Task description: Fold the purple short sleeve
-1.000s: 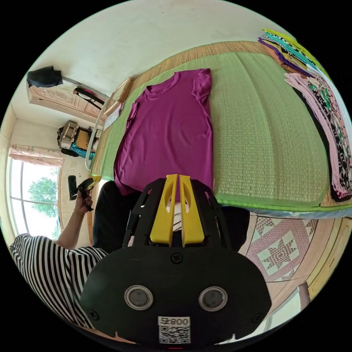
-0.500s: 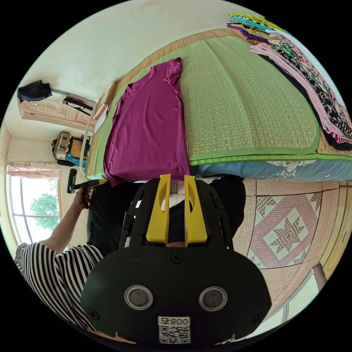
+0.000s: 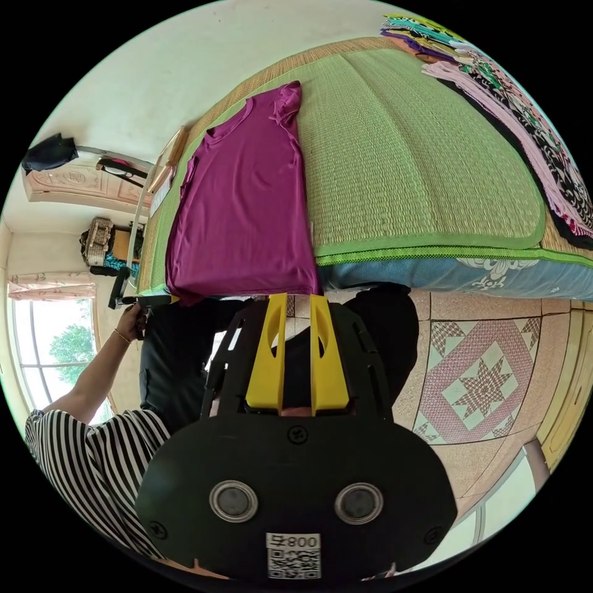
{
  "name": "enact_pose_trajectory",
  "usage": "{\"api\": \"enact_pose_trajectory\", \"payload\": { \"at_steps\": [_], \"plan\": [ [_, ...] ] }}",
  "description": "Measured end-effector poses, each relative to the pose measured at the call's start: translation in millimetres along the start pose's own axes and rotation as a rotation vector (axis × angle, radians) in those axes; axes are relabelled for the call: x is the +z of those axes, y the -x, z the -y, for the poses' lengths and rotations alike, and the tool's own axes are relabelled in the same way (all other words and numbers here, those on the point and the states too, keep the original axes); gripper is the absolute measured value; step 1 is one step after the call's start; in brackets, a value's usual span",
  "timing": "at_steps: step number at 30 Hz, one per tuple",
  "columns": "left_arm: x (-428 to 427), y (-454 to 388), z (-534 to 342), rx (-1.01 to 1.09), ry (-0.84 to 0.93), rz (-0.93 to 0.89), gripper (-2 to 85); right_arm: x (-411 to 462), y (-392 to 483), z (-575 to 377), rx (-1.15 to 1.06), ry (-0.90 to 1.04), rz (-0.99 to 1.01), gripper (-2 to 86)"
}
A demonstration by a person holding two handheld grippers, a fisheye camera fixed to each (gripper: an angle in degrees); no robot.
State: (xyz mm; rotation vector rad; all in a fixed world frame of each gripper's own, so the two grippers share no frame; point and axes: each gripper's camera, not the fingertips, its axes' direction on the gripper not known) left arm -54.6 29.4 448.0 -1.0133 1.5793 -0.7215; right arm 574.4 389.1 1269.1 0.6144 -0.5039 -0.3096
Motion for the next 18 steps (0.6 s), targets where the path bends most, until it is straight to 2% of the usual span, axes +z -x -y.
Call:
{"api": "enact_pose_trajectory", "payload": {
  "at_steps": [10,18],
  "plan": [
    [-28,22,-59,0.023,-0.157,-0.151,2.1,13,10,10,-0.065,0.064,-0.099,7.7],
    [-16,21,-65,0.029,-0.146,-0.162,2.0,39,11,33,-0.097,0.171,-0.179,8.6]
  ]
}}
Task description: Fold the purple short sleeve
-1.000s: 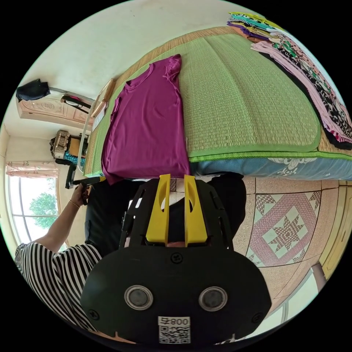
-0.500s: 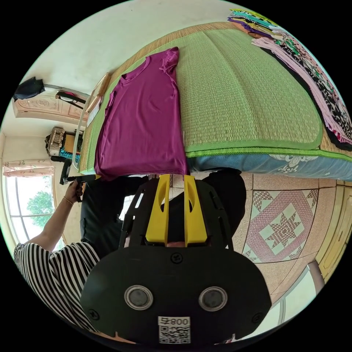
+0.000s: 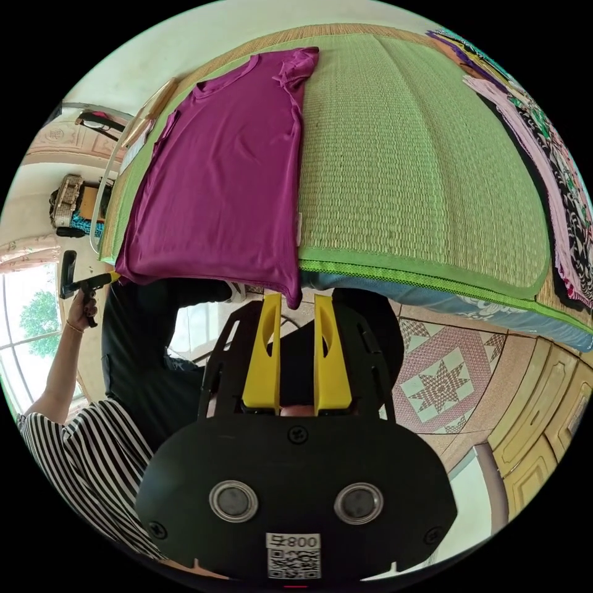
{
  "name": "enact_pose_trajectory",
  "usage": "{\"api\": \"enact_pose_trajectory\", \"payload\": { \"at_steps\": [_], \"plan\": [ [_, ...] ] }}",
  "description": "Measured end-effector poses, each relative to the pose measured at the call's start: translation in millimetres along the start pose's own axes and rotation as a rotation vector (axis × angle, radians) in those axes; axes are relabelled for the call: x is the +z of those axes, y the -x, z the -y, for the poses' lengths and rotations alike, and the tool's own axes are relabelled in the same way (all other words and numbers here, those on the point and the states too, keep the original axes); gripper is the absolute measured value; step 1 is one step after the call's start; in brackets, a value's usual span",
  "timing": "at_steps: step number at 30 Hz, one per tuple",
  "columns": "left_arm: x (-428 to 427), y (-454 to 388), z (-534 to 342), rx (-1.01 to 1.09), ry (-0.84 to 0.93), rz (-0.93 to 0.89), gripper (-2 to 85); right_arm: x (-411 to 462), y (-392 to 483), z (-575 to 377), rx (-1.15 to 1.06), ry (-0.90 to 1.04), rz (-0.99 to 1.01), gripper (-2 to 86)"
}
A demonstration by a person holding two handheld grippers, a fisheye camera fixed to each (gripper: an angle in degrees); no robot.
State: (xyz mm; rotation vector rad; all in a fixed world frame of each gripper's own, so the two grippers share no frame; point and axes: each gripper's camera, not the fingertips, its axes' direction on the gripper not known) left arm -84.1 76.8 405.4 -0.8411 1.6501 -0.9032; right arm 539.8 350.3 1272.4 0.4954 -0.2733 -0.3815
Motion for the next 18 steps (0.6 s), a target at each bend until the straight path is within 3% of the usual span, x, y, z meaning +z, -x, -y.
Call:
{"api": "enact_pose_trajectory", "payload": {
  "at_steps": [18],
  "plan": [
    [16,10,-37,-0.039,-0.013,-0.054,2.1,11,-20,13,-0.037,0.08,0.081,2.7]
  ]
}}
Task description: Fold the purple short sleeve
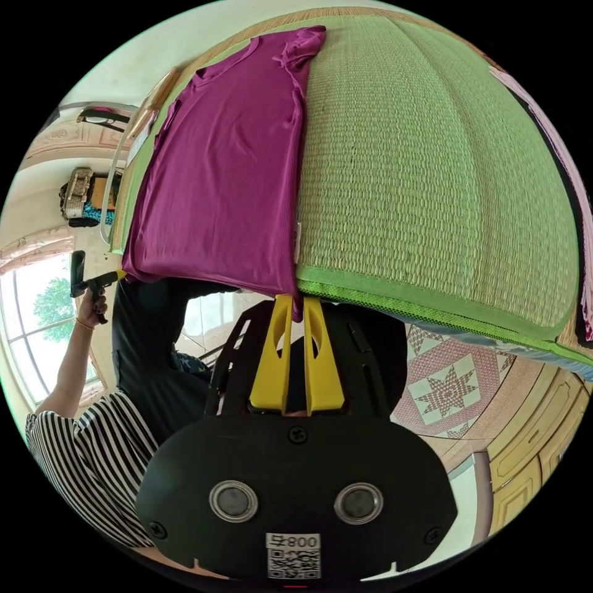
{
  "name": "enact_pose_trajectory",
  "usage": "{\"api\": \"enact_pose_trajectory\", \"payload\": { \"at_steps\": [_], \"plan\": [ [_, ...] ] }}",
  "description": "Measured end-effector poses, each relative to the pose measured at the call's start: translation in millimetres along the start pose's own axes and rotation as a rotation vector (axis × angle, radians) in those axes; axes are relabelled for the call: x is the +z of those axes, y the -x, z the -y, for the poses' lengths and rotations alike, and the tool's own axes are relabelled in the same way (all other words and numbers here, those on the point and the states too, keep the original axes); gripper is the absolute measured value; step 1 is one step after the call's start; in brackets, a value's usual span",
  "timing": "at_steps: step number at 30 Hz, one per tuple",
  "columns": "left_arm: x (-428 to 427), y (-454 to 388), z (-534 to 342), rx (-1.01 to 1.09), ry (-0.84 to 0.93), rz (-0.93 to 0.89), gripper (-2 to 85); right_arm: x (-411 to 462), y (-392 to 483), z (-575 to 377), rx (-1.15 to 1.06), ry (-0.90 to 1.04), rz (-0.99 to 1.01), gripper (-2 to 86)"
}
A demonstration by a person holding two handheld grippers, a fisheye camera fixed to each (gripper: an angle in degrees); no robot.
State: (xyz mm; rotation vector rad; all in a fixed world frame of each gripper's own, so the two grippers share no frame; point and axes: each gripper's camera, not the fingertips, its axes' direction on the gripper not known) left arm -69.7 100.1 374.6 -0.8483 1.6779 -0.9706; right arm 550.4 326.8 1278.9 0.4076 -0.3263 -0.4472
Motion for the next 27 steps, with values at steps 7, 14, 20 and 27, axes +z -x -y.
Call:
{"api": "enact_pose_trajectory", "payload": {
  "at_steps": [7,14,20,27],
  "plan": [
    [-1,0,-20,0.007,-0.019,-0.014,2.1,-8,0,-22,-0.051,0.003,0.037,0.6],
    [-8,-3,-41,0.03,-0.046,-0.049,2.0,-39,-5,-59,-0.105,-0.059,0.127,0.5],
    [-22,-8,-62,0.059,-0.09,-0.096,1.9,-76,-12,-95,-0.143,-0.15,0.266,0.5],
    [-35,-12,-98,0.095,-0.127,-0.171,1.8,-104,-7,-137,-0.192,-0.213,0.348,0.4]
  ]
}}
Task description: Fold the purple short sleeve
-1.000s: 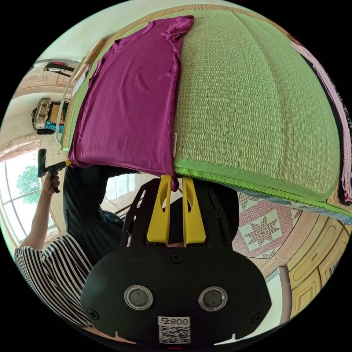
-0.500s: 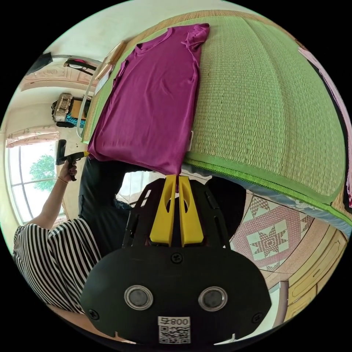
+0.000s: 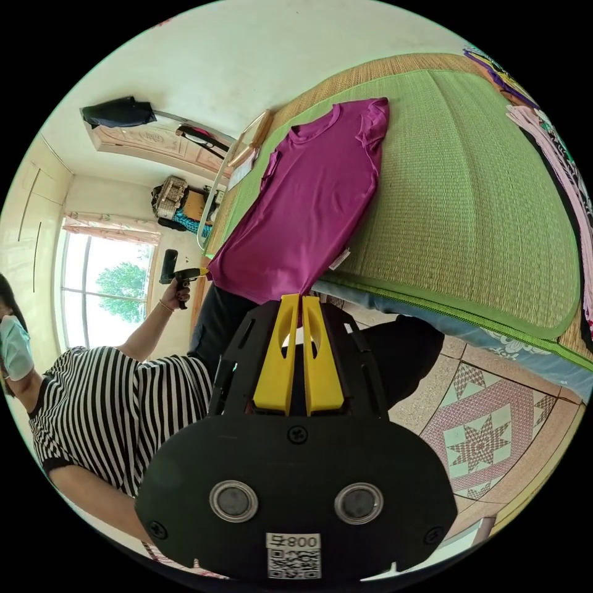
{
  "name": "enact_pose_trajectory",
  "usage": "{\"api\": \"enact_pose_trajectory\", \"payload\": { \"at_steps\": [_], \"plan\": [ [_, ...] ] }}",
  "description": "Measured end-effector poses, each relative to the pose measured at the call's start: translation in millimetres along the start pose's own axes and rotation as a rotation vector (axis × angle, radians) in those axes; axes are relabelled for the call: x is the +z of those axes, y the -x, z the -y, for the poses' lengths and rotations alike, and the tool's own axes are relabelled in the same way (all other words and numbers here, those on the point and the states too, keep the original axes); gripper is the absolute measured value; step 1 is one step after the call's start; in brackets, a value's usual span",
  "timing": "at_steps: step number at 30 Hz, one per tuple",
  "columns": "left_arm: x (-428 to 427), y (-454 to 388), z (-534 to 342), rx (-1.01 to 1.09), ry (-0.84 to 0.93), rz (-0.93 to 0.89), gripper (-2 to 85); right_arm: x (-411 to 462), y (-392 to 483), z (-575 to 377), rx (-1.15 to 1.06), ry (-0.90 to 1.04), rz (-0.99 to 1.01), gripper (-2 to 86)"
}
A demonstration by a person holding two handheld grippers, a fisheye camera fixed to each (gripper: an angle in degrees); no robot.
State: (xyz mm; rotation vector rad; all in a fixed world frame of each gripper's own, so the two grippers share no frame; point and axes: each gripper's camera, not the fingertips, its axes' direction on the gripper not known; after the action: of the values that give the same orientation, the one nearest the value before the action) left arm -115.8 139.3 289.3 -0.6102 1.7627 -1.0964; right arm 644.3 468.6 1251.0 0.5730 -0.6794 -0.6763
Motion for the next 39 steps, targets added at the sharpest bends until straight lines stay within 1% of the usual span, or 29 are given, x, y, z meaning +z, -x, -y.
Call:
{"api": "enact_pose_trajectory", "payload": {
  "at_steps": [7,13,22,32,39],
  "plan": [
    [-16,-2,-43,-0.003,-0.027,-0.088,1.8,-16,20,-46,-0.02,-0.024,0.047,0.4],
    [-27,-9,-74,0.001,-0.02,-0.127,1.8,-25,32,-86,-0.011,-0.059,0.108,0.4],
    [-42,-20,-95,0.01,-0.013,-0.173,1.8,-37,61,-123,-0.017,-0.076,0.136,0.2],
    [-62,-29,-93,0.004,-0.033,-0.217,1.9,-47,91,-130,-0.031,-0.095,0.142,0.3],
    [-80,-40,-64,0.014,-0.061,-0.237,1.8,-59,111,-112,-0.049,-0.122,0.145,0.3]
  ]
}}
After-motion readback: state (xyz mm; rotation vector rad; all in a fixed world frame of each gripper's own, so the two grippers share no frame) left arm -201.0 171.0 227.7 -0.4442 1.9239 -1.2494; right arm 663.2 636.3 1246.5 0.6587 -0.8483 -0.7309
